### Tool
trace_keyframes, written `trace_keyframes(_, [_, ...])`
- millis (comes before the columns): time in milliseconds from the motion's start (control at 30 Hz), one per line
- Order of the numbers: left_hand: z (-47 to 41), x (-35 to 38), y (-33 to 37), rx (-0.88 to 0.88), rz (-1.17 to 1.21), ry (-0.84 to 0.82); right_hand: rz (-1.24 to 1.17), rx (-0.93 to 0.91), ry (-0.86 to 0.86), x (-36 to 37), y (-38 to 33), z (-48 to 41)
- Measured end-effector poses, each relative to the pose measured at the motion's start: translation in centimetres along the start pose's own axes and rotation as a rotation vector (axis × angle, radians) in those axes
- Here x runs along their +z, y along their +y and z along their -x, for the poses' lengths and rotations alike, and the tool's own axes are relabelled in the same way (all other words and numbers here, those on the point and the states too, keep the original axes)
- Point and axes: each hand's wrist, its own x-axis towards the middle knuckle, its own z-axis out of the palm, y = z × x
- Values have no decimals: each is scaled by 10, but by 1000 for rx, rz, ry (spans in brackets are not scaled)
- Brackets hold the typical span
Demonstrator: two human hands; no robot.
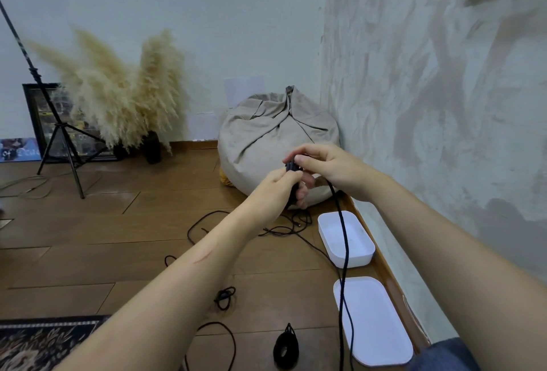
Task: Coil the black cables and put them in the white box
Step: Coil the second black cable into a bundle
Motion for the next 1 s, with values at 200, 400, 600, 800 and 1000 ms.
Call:
trace_keyframes(200, [-1,-8,-3,8,127,-41,-136,22,-19,3,-2,1])
trace_keyframes(400, [-3,-6,-14,34,-79,12,-184,65,-8,3,4,1])
trace_keyframes(600, [-4,-10,-7,62,-58,-27,-278,71,-55,8,2,-1])
trace_keyframes(800, [-4,-13,-10,104,-149,43,-209,74,17,16,-1,-2])
trace_keyframes(1000, [-6,-12,-9,153,-174,124,-171,39,60,19,-6,-5])
